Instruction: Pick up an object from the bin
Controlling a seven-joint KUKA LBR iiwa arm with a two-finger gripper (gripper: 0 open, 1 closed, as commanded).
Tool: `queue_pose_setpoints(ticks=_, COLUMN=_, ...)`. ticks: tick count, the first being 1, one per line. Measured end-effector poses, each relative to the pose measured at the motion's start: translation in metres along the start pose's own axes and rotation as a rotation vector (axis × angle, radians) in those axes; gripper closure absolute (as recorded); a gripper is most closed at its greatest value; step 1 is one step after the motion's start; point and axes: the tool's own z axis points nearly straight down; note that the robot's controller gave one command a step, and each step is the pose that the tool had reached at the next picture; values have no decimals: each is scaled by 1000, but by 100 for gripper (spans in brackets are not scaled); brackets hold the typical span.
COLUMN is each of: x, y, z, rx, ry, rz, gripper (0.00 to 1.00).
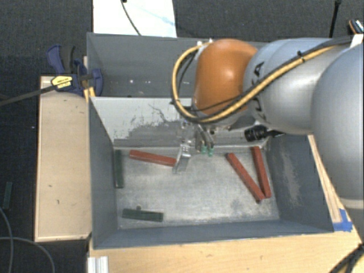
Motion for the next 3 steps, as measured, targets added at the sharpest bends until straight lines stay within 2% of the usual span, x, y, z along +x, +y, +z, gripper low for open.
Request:
queue_pose_setpoints(ticks=1, x=6, y=21, z=104, rx=3, ry=8, rz=97, gripper=0)
queue_pose_setpoints(ticks=2, x=4, y=21, z=99, rx=0, ry=1, rz=98, gripper=100)
queue_pose_setpoints(ticks=3, x=30, y=-7, z=-22, rx=-3, ry=-6, rz=57, gripper=100)
